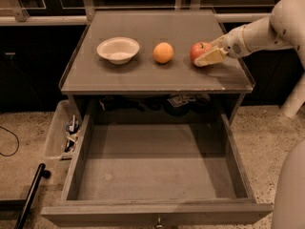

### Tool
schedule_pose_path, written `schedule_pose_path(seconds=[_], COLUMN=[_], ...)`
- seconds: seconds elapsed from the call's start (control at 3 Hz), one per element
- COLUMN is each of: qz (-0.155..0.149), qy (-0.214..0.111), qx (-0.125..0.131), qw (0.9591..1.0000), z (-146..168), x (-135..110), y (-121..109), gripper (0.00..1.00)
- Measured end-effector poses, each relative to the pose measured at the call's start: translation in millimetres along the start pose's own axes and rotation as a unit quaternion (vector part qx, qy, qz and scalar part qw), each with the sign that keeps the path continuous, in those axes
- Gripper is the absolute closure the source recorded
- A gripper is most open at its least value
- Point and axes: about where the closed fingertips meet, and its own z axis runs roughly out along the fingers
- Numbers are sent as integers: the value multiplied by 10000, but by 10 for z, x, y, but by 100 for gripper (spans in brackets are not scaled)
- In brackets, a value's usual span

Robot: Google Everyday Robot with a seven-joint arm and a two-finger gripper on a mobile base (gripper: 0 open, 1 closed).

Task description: Place apple into top drawer

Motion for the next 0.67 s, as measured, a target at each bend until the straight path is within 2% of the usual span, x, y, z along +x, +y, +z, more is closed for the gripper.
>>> schedule_pose_path(seconds=[0.67], qz=[0], qy=[0], qx=[-1], qw=[10000], z=[1], x=[0], y=[0], gripper=[89])
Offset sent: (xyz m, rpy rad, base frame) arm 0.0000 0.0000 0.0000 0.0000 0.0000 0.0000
